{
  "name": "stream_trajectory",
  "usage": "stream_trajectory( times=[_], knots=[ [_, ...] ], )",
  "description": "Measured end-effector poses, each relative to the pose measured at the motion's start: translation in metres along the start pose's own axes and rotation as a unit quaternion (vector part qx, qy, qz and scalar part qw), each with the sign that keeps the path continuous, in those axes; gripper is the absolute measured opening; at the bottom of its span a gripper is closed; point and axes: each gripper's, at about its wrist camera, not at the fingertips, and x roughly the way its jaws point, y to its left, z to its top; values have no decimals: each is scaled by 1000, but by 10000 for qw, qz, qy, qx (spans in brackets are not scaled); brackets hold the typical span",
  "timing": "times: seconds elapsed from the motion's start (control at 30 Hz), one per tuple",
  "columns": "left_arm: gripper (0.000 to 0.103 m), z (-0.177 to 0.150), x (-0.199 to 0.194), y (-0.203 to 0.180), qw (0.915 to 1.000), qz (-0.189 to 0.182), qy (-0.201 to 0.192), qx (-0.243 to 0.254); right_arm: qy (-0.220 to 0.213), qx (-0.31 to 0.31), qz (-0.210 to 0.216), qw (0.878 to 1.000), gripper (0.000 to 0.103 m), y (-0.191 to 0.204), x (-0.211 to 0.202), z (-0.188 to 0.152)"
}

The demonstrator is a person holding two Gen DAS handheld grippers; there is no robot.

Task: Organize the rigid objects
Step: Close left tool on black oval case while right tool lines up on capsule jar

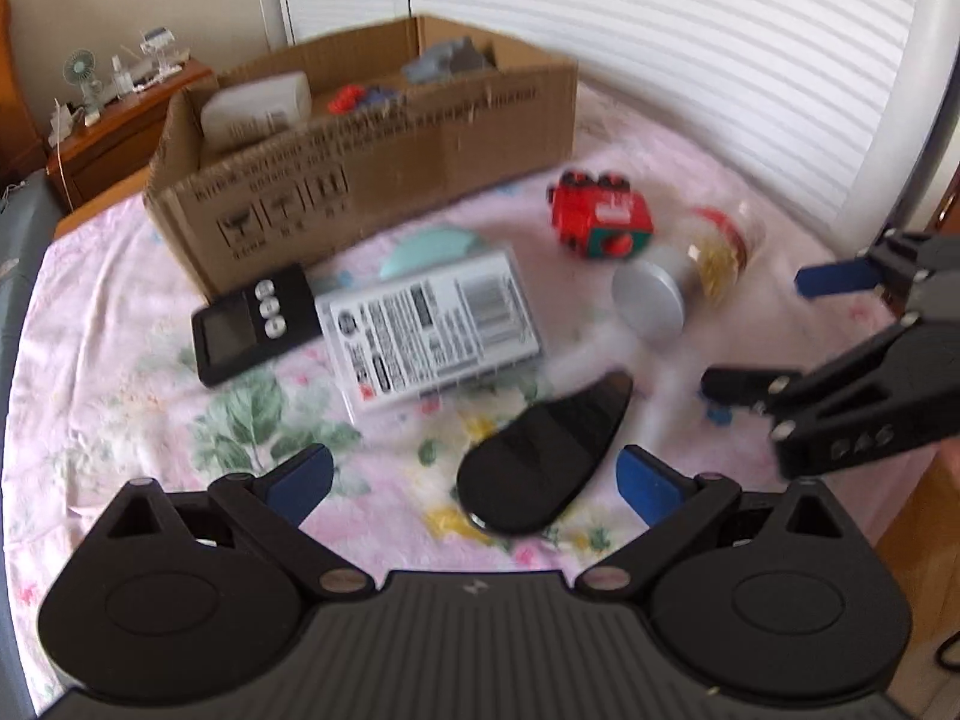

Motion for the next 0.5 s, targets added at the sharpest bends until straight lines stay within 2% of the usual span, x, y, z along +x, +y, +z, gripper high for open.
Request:
stream_trajectory(
  times=[0.17,0.37,0.43,0.5],
  knots=[
    [101,-7,4,17,9992,151,115,-358,-48,12,44,10000,103,-1,0,-2],
    [102,-16,-1,47,9941,557,126,-919,-125,-7,64,9999,103,-3,0,-4],
    [102,-16,-1,50,9930,523,185,-1042,-134,-6,64,9999,103,-3,0,-5],
    [102,-15,0,44,9943,293,205,-1001,-144,-6,62,9999,103,-2,-1,-5]
  ],
)
